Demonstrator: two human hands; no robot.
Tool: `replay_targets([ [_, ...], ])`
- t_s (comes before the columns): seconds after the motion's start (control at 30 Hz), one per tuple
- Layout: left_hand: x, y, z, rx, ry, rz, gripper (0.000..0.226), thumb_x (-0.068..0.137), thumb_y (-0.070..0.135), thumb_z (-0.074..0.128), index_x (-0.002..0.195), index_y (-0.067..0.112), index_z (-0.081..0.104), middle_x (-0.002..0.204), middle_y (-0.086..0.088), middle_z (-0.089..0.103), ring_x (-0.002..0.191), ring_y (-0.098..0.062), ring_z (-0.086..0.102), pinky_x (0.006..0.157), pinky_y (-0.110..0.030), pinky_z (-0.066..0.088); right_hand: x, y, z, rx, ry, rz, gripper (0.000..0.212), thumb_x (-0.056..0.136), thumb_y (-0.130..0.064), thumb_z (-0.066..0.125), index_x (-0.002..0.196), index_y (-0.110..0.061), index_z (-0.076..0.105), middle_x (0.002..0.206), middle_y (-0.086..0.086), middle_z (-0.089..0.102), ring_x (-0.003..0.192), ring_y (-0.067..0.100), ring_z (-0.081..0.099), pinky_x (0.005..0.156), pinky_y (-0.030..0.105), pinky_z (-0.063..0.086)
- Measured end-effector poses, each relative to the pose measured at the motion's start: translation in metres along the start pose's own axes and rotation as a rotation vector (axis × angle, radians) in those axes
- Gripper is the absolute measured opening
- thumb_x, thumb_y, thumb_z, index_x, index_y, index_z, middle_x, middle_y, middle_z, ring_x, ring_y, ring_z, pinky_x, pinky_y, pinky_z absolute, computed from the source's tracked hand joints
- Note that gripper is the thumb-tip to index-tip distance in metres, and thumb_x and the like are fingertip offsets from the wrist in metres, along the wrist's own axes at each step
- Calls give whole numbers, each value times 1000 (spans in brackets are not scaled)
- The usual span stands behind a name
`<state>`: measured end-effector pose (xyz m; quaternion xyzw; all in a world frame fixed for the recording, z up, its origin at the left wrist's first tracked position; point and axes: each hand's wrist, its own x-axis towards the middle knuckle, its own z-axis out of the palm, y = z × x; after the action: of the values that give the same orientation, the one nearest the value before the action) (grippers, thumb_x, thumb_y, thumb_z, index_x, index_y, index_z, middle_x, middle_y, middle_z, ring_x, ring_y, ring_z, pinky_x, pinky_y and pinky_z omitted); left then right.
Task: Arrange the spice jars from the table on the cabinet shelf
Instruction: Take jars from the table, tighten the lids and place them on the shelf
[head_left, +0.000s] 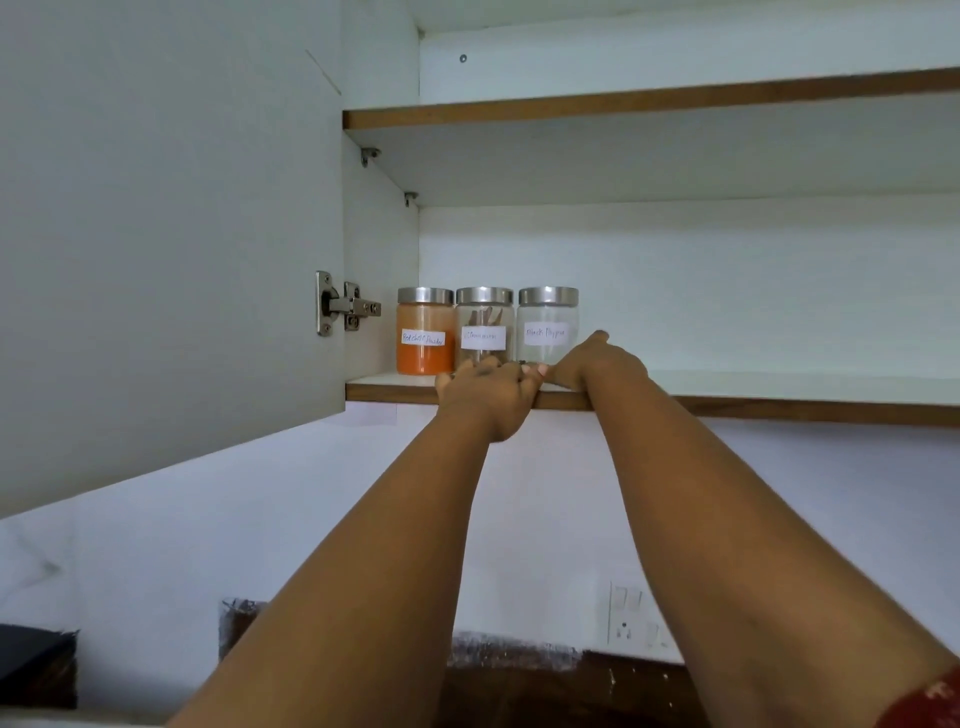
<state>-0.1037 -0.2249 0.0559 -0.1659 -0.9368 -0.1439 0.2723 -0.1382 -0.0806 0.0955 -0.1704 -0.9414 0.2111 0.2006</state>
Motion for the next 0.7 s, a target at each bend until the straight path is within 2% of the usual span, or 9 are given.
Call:
replay_targets([
  [0.13,-2,-1,0,39,-36,7,63,99,58,10,131,22,52,145,-11,45,136,-32,34,106,-53,26,-23,9,-7,12,-1,-22,105,70,-78,55,146,-10,28,138,14,50,120,34,53,81,38,38],
  [0.23,-3,-2,-1,66,-36,8,68,98,60,10,137,22,50,146,-11,44,136,-32,34,105,-53,26,-42,21,-6,-141,103,-98,86,81,-78,32,133,-12,49,126,12,59,106,31,57,74,36,35],
  [0.3,0,-2,-6,62,-53,26,70,97,62,11,143,21,44,149,-12,41,138,-33,34,109,-53,27,-55,28,-1,-284,245,-174,77,91,-67,14,122,-13,61,117,12,64,98,29,57,76,37,36],
  [0.33,1,-2,-8,48,-77,49,71,97,63,12,146,19,40,151,-14,39,139,-33,33,111,-53,26,-65,33,2,-312,322,-197,74,95,-61,11,119,-15,63,116,12,64,101,30,57,83,40,36],
  [0.4,-3,-3,-9,63,-119,90,73,97,62,15,151,15,29,156,-16,31,143,-33,27,115,-53,23,-85,47,12,-254,438,-249,62,98,-54,16,125,-19,61,122,12,61,116,32,51,102,45,31],
  [0.47,-14,-3,-5,147,-128,94,75,98,61,20,155,12,15,162,-15,13,149,-33,12,119,-54,8,-108,63,23,-150,445,-313,48,98,-47,32,138,-25,48,142,9,47,136,31,33,115,47,20],
  [0.53,-39,-1,9,230,-64,75,79,98,59,26,155,11,1,163,-14,-5,150,-32,-4,116,-62,-4,-137,78,37,-100,433,-340,50,96,-43,43,143,-25,41,151,6,35,143,28,23,115,44,22],
  [0.63,-95,11,41,98,36,84,80,97,54,32,155,10,-1,163,-12,-5,150,-32,-4,112,-67,-1,-190,104,76,-129,455,-259,45,94,-45,43,130,-20,54,134,7,51,128,27,40,105,39,31],
  [0.7,-139,14,72,-20,-20,97,77,97,54,32,155,13,2,163,-11,-2,149,-33,0,113,-65,2,-229,124,113,-106,405,-235,44,94,-45,44,128,-19,56,129,7,54,121,26,44,100,38,36],
])
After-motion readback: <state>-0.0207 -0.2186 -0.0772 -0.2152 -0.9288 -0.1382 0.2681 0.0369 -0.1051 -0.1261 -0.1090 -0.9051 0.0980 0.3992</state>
